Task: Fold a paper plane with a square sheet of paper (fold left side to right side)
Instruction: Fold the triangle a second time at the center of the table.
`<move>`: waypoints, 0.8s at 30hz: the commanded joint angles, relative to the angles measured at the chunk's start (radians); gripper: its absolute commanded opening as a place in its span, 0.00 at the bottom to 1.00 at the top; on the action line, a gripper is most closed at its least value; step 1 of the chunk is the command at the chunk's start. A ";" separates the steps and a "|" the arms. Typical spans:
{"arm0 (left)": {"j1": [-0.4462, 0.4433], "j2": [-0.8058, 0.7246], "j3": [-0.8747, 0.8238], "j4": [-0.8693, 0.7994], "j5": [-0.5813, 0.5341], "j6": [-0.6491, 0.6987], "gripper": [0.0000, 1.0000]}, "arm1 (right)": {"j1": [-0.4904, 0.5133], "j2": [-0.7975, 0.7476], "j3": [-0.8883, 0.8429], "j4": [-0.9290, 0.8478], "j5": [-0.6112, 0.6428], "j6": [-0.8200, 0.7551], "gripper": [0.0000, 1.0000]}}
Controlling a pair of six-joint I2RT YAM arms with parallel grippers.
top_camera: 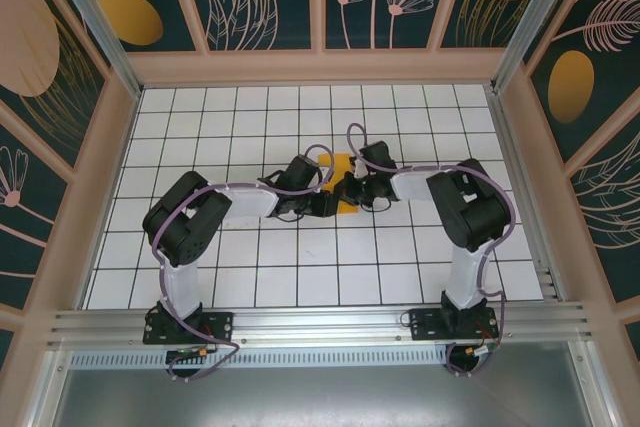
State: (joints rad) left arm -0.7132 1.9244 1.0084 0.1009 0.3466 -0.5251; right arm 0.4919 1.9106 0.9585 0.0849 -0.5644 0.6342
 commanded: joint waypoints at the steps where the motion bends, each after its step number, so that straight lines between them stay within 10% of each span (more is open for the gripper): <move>1: 0.000 0.016 -0.030 -0.092 -0.028 0.002 0.26 | 0.004 0.035 0.027 -0.028 0.073 -0.024 0.02; 24: 0.001 0.022 -0.054 -0.108 -0.046 0.005 0.24 | -0.102 0.060 0.121 -0.142 0.193 -0.156 0.05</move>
State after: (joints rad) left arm -0.7132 1.9244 1.0054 0.1043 0.3283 -0.5251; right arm 0.4461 1.9335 1.0508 -0.0280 -0.4763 0.5186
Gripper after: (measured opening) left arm 0.246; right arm 0.066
